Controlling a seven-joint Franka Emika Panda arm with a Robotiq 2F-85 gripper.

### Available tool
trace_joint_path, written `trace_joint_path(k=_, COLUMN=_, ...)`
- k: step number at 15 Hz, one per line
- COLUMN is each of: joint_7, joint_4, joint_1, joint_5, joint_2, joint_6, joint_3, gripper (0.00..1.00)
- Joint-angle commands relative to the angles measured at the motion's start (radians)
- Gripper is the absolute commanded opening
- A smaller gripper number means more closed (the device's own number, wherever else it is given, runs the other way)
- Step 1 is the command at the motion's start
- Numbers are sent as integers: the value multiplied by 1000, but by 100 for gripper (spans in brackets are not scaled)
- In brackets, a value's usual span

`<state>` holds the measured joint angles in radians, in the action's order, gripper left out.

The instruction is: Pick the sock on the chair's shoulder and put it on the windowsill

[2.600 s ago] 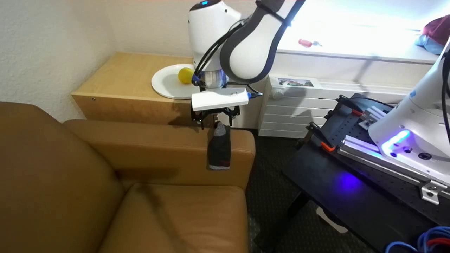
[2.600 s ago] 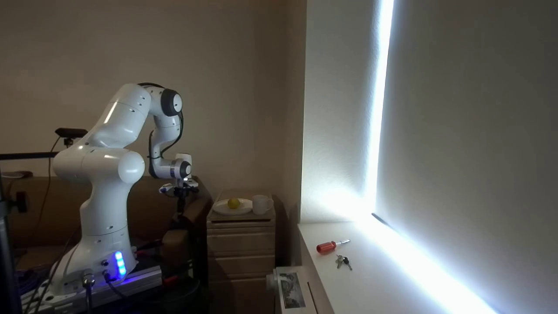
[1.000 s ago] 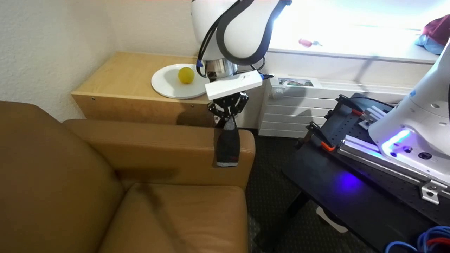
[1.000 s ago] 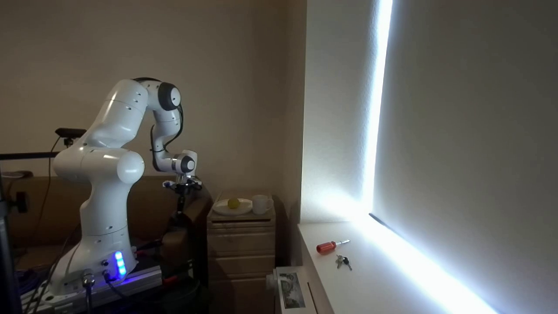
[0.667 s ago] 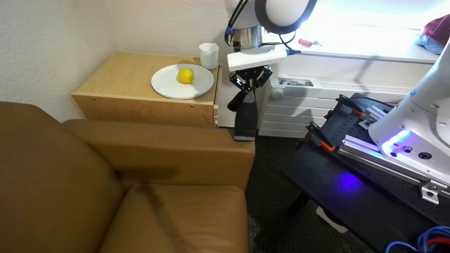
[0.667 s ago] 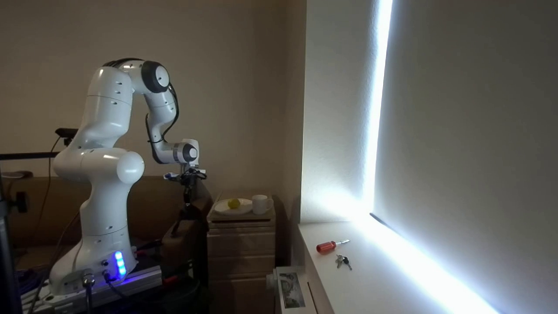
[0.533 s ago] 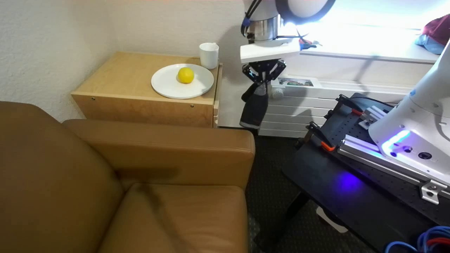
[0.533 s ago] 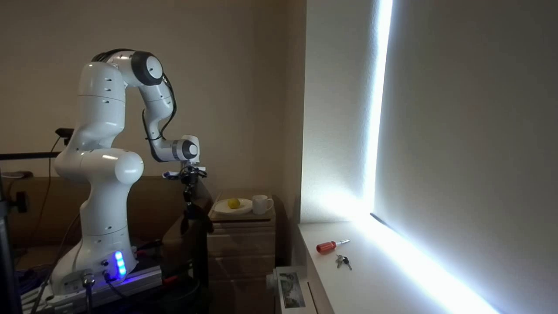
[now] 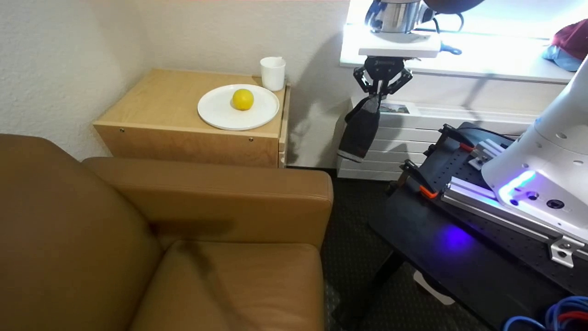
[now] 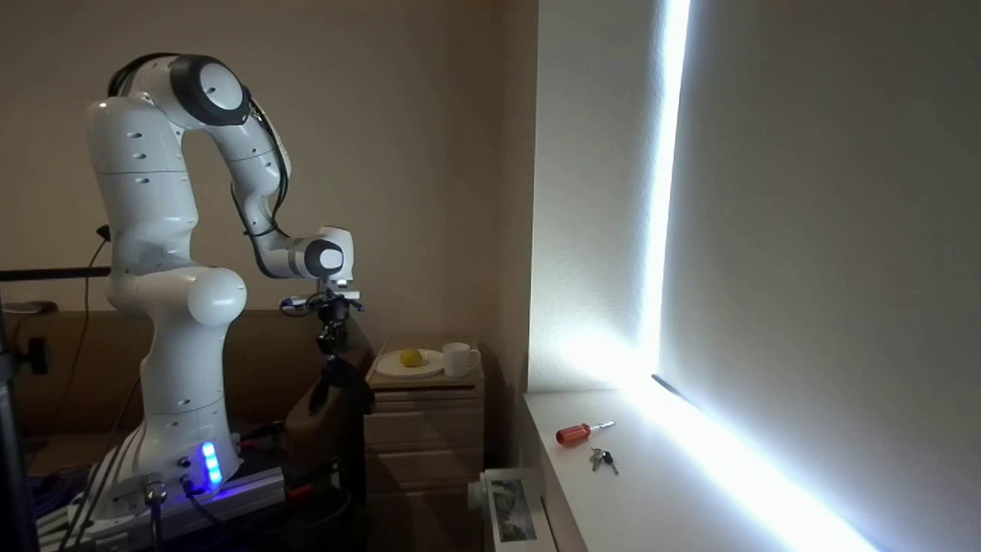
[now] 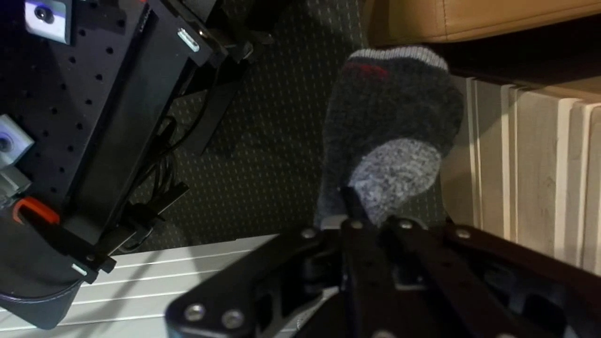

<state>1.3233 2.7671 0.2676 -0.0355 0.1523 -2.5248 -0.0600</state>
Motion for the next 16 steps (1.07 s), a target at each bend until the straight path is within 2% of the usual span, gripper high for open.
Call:
trace_joint_path(k=1, joint_7=142, joint_4=-57, joint_1=-139, joint_5=-113, joint_2=-75, joint_6=-86, joint_3=-51, gripper=1)
trace_joint_path(k=3, joint_7=133, joint_4=-109, joint_1=-217, joint_5=-126, joint_2=-98, joint_6=-104, joint_3=9, gripper=1)
trace_joint_path(k=7, joint_7=88, joint_4=-233, joint_1=-340, joint_5=-49, joint_2=-147, joint_6=-81, joint_3=126, gripper=1)
trace_joint_path(k=10, joint_7=30, joint_4=-382, joint_1=-407, joint_5=79, joint_2=-217, joint_6=-7, joint_3=209, gripper=1)
trace_joint_path(k=11, joint_7=-44, joint_4=-449, joint_1=-419, joint_5=191, joint_2=-235, joint_6=58, joint_3=224, gripper=1)
trace_joint_path(k=12, joint_7=30, joint_4=-329, joint_1=-398, joint_5=76, joint_2=-172, joint_6=-29, joint_3=210, gripper=5)
trace_joint_path(k=13, joint_7=-15, joint_4=-380, joint_1=-410, joint_5=133, joint_2=-191, joint_6=7, joint_3=227, gripper=5)
trace_joint_path(k=15, joint_7=-30, joint_4=-431, joint_1=-417, joint_5=163, joint_2=-217, joint_6=35, joint_3=236, gripper=5)
trace_joint_path(k=16, joint_7=10, joint_4=-424, joint_1=-410, joint_5=149, joint_2=-239, joint_6=-31, joint_3=235, gripper=1)
